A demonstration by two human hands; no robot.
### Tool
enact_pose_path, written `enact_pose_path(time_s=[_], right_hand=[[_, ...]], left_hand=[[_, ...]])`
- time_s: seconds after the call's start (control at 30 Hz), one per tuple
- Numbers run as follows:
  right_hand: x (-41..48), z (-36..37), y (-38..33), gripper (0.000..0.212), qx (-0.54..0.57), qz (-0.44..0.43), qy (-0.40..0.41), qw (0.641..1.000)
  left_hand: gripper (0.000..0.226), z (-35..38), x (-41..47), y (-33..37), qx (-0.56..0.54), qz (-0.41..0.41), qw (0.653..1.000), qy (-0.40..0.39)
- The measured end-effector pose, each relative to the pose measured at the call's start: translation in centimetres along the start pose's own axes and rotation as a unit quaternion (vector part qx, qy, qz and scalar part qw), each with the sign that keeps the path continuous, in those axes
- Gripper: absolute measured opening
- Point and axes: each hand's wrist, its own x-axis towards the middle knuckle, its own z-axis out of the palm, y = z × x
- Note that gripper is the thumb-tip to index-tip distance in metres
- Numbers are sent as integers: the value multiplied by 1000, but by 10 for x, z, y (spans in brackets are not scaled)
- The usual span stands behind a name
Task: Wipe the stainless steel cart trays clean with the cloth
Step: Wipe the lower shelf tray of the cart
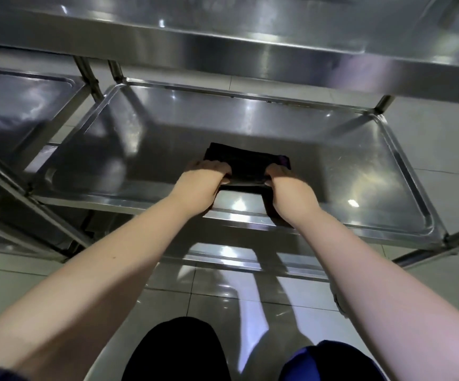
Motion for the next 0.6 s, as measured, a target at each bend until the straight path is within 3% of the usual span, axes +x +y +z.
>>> enact_pose_path(time_s=[0.1,0.17,0.23,0.3,0.43,0.6], right_hand=[[2,-31,-8,45,83,20,28,996],[-4,-58,-11,41,137,14,67,988],[-20,-81,-9,29,145,-26,98,984],[-42,-98,-6,34,137,-92,81,983],[-92,-87,8,27,131,-147,29,980],[-139,-14,46,15,124,-109,-63,984]], left_hand=[[26,-30,12,19,14,-18,998,56],[26,-57,13,34,22,9,995,98],[21,-78,5,50,57,43,987,146],[14,-85,-10,62,66,81,977,186],[20,-55,-49,78,38,134,978,155],[10,32,-87,83,38,148,988,35]])
